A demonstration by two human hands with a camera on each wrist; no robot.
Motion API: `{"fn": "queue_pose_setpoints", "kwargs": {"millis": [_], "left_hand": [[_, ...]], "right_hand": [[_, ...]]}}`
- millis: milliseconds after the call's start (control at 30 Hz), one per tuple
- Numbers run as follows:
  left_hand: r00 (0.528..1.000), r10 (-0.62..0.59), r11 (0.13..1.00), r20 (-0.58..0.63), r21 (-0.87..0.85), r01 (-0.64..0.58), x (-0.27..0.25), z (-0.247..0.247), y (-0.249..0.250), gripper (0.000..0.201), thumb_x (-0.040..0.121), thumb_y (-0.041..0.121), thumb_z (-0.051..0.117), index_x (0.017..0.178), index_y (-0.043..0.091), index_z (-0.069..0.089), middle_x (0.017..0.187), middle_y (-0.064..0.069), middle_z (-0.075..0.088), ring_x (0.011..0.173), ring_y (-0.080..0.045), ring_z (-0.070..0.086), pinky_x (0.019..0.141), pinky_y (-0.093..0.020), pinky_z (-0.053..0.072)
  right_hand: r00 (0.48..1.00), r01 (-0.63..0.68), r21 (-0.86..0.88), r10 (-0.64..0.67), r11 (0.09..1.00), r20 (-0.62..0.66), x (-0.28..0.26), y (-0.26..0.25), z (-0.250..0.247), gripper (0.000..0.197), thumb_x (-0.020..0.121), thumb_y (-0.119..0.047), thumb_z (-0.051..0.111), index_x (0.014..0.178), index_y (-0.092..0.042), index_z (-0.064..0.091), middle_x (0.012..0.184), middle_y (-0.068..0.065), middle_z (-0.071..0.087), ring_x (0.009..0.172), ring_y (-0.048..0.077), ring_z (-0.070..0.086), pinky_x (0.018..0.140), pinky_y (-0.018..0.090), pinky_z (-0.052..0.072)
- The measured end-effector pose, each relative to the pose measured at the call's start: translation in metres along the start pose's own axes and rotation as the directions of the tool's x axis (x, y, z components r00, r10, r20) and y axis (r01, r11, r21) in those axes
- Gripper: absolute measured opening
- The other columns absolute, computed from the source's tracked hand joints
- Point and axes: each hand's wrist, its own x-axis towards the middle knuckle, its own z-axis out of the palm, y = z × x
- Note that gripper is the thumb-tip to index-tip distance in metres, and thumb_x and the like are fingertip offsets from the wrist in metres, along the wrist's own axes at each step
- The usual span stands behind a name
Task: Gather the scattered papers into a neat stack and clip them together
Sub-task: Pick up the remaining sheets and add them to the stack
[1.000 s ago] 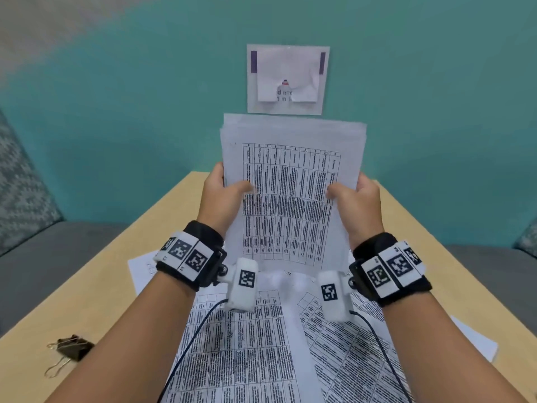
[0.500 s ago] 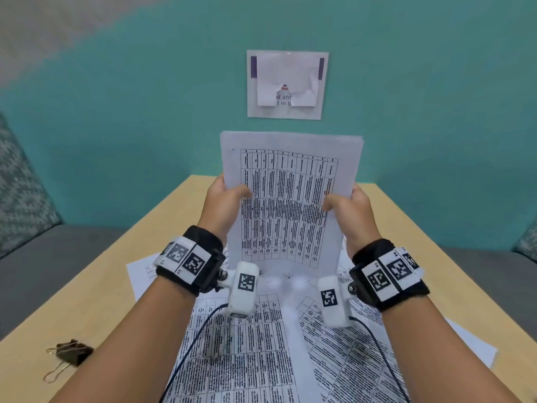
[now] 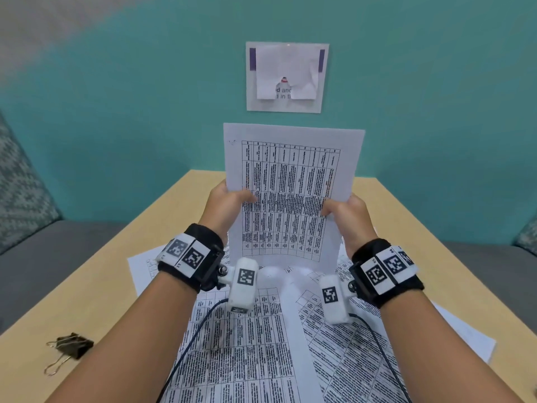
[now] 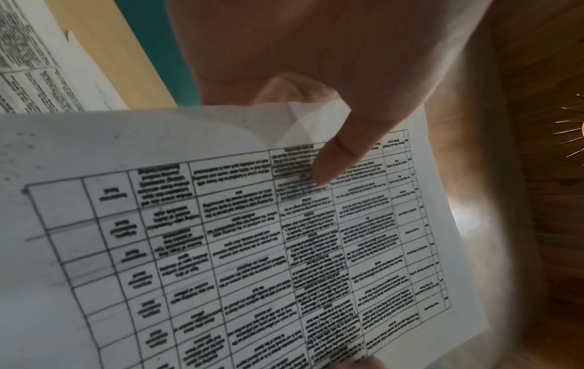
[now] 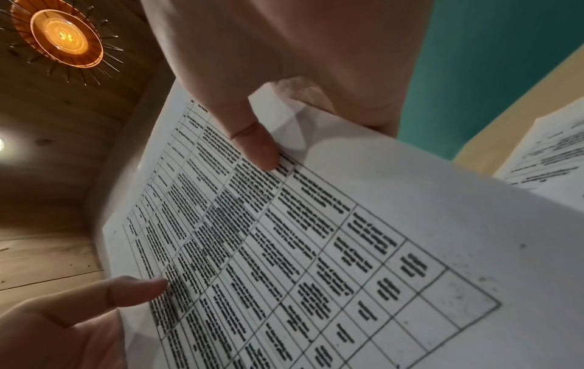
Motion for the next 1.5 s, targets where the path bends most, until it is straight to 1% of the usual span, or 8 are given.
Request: {"fn": "queue_pose_setpoints", "kwargs": {"millis": [333, 533, 600, 733, 833, 1000, 1300, 1500], "left_hand": [[0.999, 0.036, 0.999, -0.009, 0.011, -0.036, -0.011, -0.016, 0.021, 0.039, 0.09, -0.011, 0.065, 0.112, 0.022, 0.063, 0.112, 0.005, 0.071, 0.106, -0.014, 0.066, 0.107, -0.04, 0.047], [0.973, -0.23, 0.973, -0.029, -0.037, 0.229, -0.032, -0.052, 0.011, 0.067, 0.072, -0.006, 0.077, 0.135, 0.009, 0.059, 0.142, -0.009, 0.062, 0.134, -0.034, 0.053, 0.116, -0.057, 0.036], [0.937, -0.346, 0.938, -0.049, -0.038, 0.344, -0.044, -0.057, 0.001, 0.068, 0.079, -0.003, 0.076, 0.142, 0.0, 0.051, 0.161, -0.013, 0.041, 0.148, -0.04, 0.036, 0.12, -0.056, 0.029], [0.849, -0.528, 0.845, 0.005, -0.098, 0.526, -0.063, -0.058, -0.025, 0.064, 0.091, -0.005, 0.068, 0.148, -0.006, 0.041, 0.166, -0.018, 0.027, 0.15, -0.042, 0.031, 0.109, -0.056, 0.04], [0.797, -0.602, 0.785, 0.042, -0.146, 0.601, -0.056, -0.06, -0.047, 0.08, 0.077, -0.009, 0.075, 0.149, 0.004, 0.042, 0.165, -0.017, 0.033, 0.143, -0.044, 0.042, 0.085, -0.06, 0.056], [0.792, -0.607, 0.784, 0.062, -0.119, 0.61, -0.064, -0.05, -0.043, 0.076, 0.08, -0.009, 0.073, 0.146, 0.007, 0.038, 0.161, -0.018, 0.035, 0.144, -0.044, 0.04, 0.096, -0.062, 0.049], [0.809, -0.587, 0.809, -0.028, -0.047, 0.585, -0.056, -0.044, -0.058, 0.057, 0.092, -0.005, 0.067, 0.144, -0.003, 0.043, 0.156, -0.021, 0.04, 0.15, -0.04, 0.031, 0.107, -0.043, 0.04], [0.807, -0.591, 0.803, -0.004, -0.091, 0.588, -0.053, -0.045, -0.061, 0.066, 0.093, -0.009, 0.062, 0.151, -0.002, 0.032, 0.164, -0.02, 0.027, 0.148, -0.043, 0.029, 0.111, -0.06, 0.035]], "right_hand": [[0.994, 0.094, -0.115, -0.088, 0.989, 0.062, -0.008, -0.031, -0.007, 0.029, 0.086, -0.007, 0.069, 0.114, -0.013, 0.062, 0.103, 0.002, 0.068, 0.085, 0.015, 0.062, 0.068, 0.027, 0.048], [0.988, -0.131, -0.246, 0.146, 0.96, 0.044, -0.004, -0.039, -0.032, 0.028, 0.096, -0.029, 0.056, 0.117, -0.012, 0.064, 0.095, 0.006, 0.069, 0.08, 0.021, 0.063, 0.071, 0.034, 0.053], [0.984, -0.125, -0.527, 0.172, 0.841, 0.042, -0.002, -0.032, -0.045, 0.025, 0.095, -0.026, 0.06, 0.112, -0.008, 0.066, 0.1, 0.01, 0.069, 0.084, 0.023, 0.063, 0.073, 0.036, 0.054], [0.923, -0.032, -0.985, 0.383, 0.169, 0.036, -0.012, -0.021, -0.067, 0.057, 0.085, -0.044, 0.074, 0.121, -0.001, 0.065, 0.118, 0.012, 0.068, 0.101, 0.029, 0.063, 0.083, 0.033, 0.049], [0.864, -0.068, -0.998, 0.5, 0.011, -0.053, -0.025, -0.02, -0.075, 0.088, 0.073, -0.054, 0.081, 0.139, -0.004, 0.053, 0.138, 0.013, 0.059, 0.114, 0.031, 0.059, 0.102, 0.041, 0.047], [0.676, -0.078, -0.995, 0.73, -0.066, -0.101, -0.052, -0.023, -0.074, 0.105, 0.078, -0.057, 0.075, 0.156, -0.008, 0.024, 0.162, 0.013, 0.029, 0.146, 0.031, 0.033, 0.117, 0.043, 0.031], [0.733, -0.043, -0.996, 0.675, -0.075, -0.083, -0.064, -0.02, -0.048, 0.093, 0.086, -0.051, 0.07, 0.154, -0.005, 0.028, 0.16, 0.012, 0.032, 0.144, 0.029, 0.036, 0.111, 0.036, 0.035], [0.777, -0.1, -0.995, 0.627, 0.031, -0.058, -0.056, -0.015, -0.045, 0.078, 0.089, -0.037, 0.073, 0.15, -0.005, 0.038, 0.157, 0.012, 0.038, 0.14, 0.03, 0.041, 0.107, 0.036, 0.038]]}}
